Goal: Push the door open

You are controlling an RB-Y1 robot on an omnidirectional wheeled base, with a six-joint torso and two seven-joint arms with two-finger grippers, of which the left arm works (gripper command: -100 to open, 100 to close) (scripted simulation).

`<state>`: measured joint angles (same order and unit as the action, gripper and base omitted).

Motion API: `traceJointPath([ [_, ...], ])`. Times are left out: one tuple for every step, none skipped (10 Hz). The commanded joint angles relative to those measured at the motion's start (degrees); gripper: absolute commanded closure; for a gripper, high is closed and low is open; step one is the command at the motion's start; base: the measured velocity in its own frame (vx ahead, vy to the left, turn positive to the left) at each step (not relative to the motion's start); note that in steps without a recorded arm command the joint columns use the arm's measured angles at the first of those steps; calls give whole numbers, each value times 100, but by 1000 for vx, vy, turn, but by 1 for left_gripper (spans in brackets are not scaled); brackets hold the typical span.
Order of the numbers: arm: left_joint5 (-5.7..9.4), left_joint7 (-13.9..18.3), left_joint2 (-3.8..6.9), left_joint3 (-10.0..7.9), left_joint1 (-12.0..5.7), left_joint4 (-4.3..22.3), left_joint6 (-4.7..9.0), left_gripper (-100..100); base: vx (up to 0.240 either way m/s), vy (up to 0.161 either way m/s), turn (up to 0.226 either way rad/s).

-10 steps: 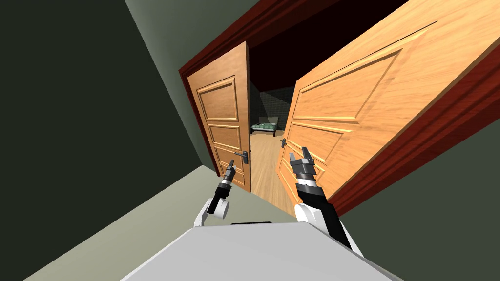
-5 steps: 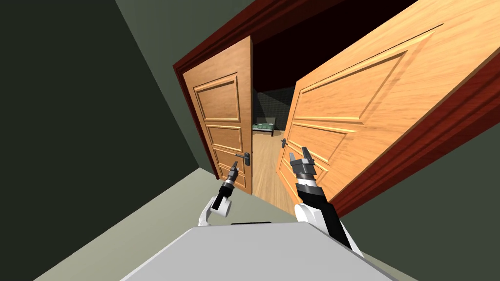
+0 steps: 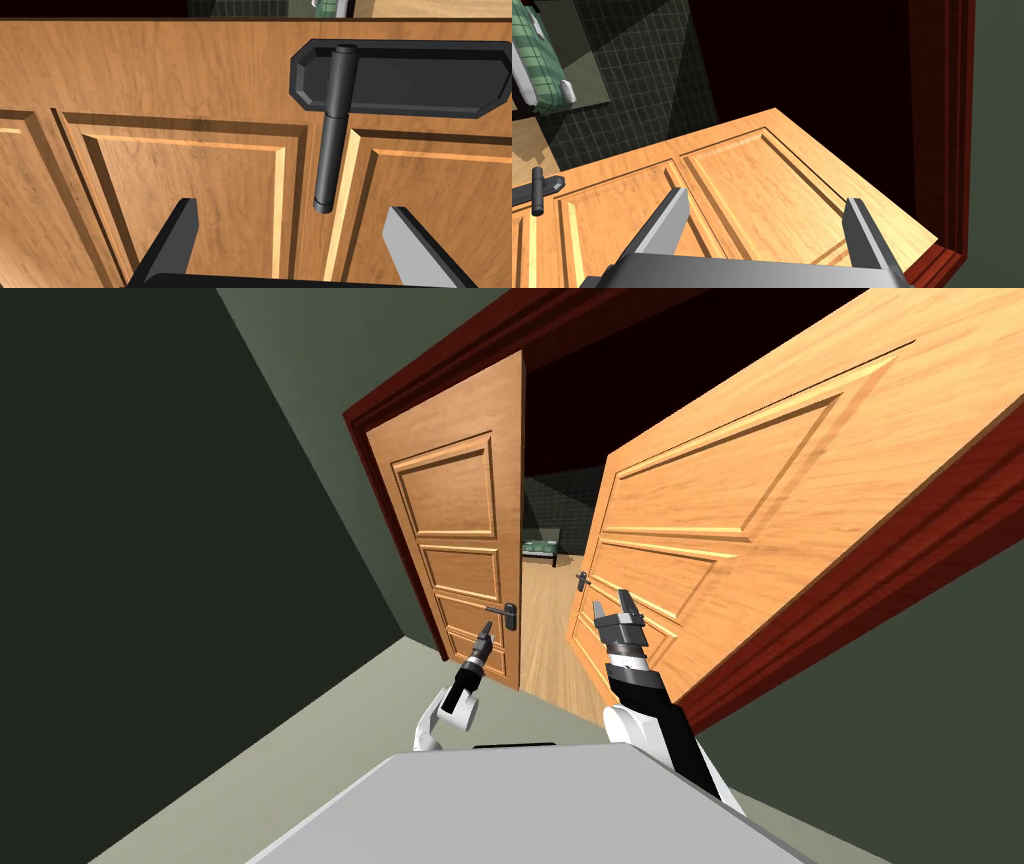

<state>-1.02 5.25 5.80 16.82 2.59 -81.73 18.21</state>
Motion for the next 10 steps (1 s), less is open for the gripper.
traceJointPath([
  [7,43,5,42,-110,175,-63,-100,42,99,-58],
  [8,61,5,66,-158,255,-96,-100,36,85,-48],
  [10,79,5,90,-205,335,-129,-100,23,71,-59],
  [11,95,5,113,-249,408,-159,-100,29,80,-54],
  [13,120,4,146,-315,519,-205,-100,21,98,-84],
  [14,139,3,172,-366,603,-240,-100,33,108,-65],
  [4,109,-15,161,-304,513,-221,-100,18,49,-15],
  [6,101,-26,133,-337,587,-201,-100,119,-7,-33],
  [6,98,-30,123,-346,607,-190,-100,185,-64,-32],
  [8,91,-40,102,-365,653,-168,-100,184,-74,-17],
])
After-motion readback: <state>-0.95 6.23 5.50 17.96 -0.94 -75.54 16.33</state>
